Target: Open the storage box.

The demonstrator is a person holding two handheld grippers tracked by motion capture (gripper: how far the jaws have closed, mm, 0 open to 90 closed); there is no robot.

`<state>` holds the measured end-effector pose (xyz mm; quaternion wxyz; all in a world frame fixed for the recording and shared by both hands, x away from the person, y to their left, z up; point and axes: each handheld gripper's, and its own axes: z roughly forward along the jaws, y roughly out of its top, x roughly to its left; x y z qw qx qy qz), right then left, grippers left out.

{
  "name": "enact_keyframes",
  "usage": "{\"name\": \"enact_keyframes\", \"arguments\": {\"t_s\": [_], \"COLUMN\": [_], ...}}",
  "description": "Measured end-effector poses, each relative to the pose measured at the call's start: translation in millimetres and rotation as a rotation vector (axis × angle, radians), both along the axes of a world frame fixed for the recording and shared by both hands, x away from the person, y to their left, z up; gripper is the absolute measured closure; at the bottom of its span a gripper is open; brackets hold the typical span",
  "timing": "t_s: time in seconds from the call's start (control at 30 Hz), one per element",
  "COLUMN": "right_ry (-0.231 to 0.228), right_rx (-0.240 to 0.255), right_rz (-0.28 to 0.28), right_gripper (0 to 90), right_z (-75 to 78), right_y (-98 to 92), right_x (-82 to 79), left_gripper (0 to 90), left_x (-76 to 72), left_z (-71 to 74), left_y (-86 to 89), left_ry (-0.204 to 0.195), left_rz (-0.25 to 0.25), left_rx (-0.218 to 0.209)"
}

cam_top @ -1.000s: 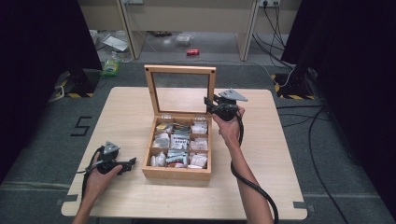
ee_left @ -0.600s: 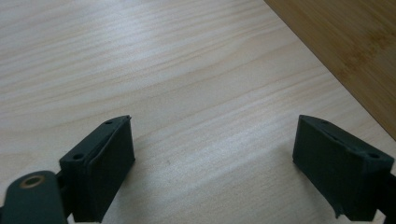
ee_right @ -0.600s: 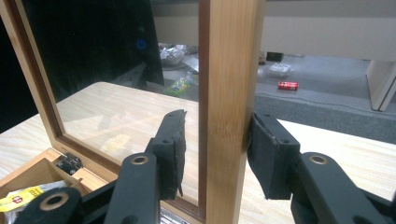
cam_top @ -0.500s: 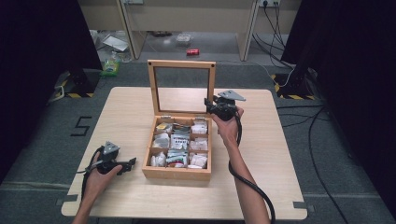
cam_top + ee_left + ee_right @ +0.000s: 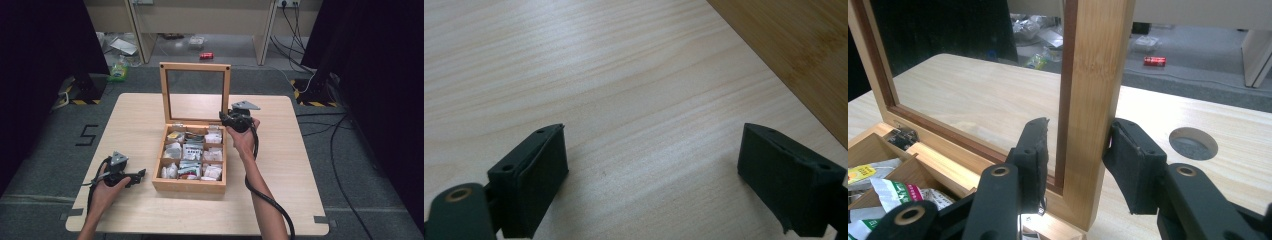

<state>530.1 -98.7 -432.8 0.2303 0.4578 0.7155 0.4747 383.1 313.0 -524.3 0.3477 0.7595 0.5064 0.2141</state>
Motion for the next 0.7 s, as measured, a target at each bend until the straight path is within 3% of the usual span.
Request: {"name": "enact_keyframes", "arguments": {"t_s": [0.37,0.7], "right_ry": [0.007,0.01], "right_rx": [-0.017,-0.037], "right_rz": [0.025,0.114], "right_gripper": [58.9,58.4], "right_z": [3.7,8.7], "right_y": [-6.5,-14.5], "right_x": [-12.9,-35.3], "left_gripper": [11.9,11.8], "left_x": [-0.2,-0.2], "left_z": [0.0,0.0], "left_y": [-0.1,-0.1], "left_ry": [-0.001,0.0], "left_rz": [0.0,0.0], "left_rx": [-0.001,0.0]}}
